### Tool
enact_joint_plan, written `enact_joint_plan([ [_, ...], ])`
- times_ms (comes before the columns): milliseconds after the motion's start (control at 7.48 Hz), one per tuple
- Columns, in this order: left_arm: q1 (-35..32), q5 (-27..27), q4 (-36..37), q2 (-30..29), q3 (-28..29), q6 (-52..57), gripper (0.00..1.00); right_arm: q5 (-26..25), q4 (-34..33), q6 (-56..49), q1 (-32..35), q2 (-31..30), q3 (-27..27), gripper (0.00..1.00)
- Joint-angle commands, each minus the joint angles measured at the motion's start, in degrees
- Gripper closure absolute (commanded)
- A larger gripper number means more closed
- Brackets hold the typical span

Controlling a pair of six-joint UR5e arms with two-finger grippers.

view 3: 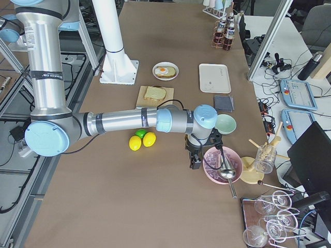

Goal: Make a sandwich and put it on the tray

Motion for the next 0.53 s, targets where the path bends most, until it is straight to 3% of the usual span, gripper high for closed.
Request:
enact_joint_plan([
  [0,0.0,-0.4,-0.2,-2.2,-2.4,-0.1,0.02,-0.6,0.2,-0.7,-1.3,0.6,3.0,0.0],
  [401,1.7,-4.5,-1.0,-9.8,-5.6,0.0,0.02,-0.9,2.7,0.0,-1.0,1.6,6.5,0.0],
])
